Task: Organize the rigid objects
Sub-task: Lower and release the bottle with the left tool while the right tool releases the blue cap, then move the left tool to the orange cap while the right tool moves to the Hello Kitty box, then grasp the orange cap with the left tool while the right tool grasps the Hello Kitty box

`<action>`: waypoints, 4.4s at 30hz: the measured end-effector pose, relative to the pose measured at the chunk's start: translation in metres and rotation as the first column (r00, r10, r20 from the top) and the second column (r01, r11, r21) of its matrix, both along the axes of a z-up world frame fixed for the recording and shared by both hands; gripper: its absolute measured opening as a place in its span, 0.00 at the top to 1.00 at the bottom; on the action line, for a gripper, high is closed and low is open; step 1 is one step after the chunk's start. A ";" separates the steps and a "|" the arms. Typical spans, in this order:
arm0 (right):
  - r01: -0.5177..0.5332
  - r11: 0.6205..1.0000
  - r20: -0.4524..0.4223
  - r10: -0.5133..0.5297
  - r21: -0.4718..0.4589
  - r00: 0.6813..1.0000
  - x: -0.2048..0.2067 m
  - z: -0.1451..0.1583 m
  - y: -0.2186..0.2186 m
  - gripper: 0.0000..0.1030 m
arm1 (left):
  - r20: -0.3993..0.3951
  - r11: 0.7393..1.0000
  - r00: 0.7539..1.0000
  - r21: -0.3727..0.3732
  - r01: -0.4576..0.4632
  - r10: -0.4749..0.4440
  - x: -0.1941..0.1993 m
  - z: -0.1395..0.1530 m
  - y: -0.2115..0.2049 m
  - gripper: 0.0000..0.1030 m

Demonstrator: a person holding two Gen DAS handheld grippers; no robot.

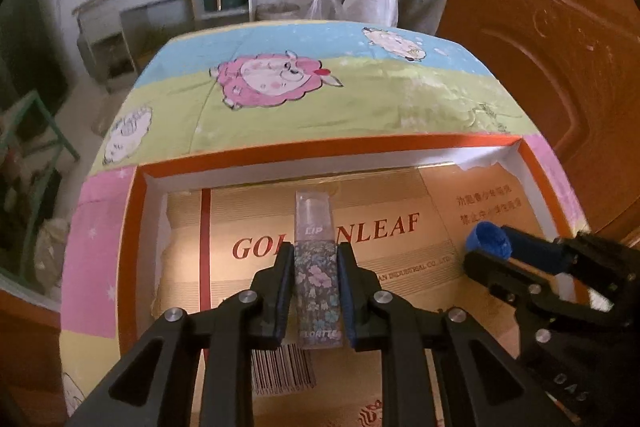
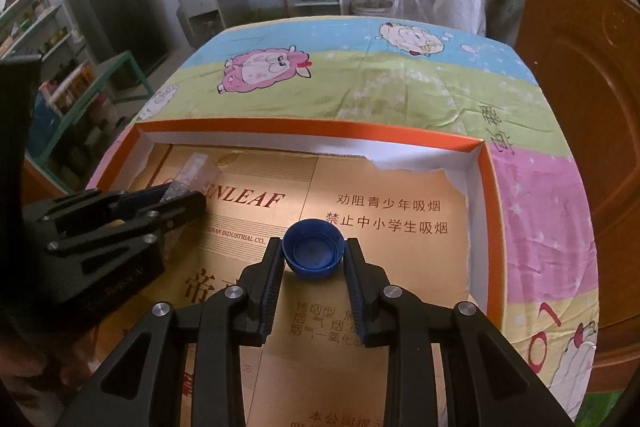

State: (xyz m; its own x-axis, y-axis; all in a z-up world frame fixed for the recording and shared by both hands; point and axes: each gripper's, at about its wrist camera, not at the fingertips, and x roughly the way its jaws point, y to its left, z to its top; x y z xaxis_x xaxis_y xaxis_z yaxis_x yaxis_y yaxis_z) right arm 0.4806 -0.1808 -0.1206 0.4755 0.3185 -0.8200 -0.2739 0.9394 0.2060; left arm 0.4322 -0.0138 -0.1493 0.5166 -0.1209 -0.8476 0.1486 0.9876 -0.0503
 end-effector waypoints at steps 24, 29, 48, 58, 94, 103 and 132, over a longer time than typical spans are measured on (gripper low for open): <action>0.086 0.995 0.126 -0.092 0.048 0.988 -0.088 0.043 -0.024 0.43 | 0.209 0.995 0.978 -0.100 0.027 -0.006 -0.082 0.068 0.019 0.37; 0.107 0.993 0.160 -0.114 0.052 0.981 -0.121 0.056 -0.028 0.43 | 0.240 0.996 0.971 -0.094 0.009 0.014 -0.116 0.079 0.022 0.37; 0.129 0.991 0.222 -0.131 0.024 0.966 -0.239 0.080 -0.032 0.43 | 0.336 0.994 0.942 -0.103 0.039 -0.002 -0.238 0.113 0.034 0.37; 0.142 0.990 0.218 -0.141 0.010 0.966 -0.275 0.081 -0.033 0.43 | 0.329 0.993 0.944 -0.109 0.049 -0.011 -0.276 0.105 0.040 0.37; 0.079 0.995 0.053 -0.076 -0.056 0.996 -0.320 0.007 0.009 0.43 | 0.185 0.998 0.981 -0.040 -0.047 0.054 -0.306 0.022 0.044 0.37; 0.071 0.993 0.044 -0.067 -0.092 0.997 -0.318 0.000 0.015 0.43 | 0.153 0.999 0.987 -0.040 -0.037 0.043 -0.299 0.010 0.040 0.37; 0.079 0.995 0.039 -0.076 -0.061 0.996 -0.319 -0.002 0.004 0.74 | 0.157 1.000 0.987 0.012 -0.026 0.024 -0.288 -0.006 0.036 0.70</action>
